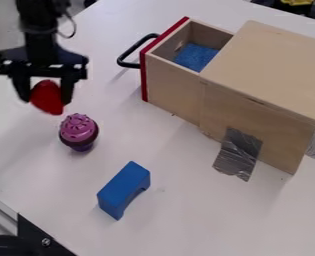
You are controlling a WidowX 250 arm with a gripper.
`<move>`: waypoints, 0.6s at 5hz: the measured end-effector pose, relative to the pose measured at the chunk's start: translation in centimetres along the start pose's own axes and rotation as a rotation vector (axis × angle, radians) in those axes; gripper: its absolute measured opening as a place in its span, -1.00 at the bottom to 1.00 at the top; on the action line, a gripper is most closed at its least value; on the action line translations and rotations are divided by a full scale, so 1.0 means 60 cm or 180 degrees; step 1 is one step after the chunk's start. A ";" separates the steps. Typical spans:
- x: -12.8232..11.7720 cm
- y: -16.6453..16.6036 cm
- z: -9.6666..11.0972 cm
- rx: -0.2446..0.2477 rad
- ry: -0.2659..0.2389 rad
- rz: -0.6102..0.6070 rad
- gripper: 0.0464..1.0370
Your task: Take the red object and put in the drawer
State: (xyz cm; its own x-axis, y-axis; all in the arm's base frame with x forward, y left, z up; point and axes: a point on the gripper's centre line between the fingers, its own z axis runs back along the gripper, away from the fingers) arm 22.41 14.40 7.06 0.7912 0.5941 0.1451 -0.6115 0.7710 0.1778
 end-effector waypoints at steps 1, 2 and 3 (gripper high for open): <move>0.032 -0.054 0.030 -0.0126 -0.0101 -0.0171 0.47; 0.054 -0.096 0.051 -0.0209 -0.0117 -0.0270 0.47; 0.087 -0.152 0.067 -0.0298 -0.0090 -0.0422 0.47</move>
State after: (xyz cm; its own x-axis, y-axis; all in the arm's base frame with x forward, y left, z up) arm 32.10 9.53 10.13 0.8636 0.4801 0.1540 -0.4975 0.8610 0.1058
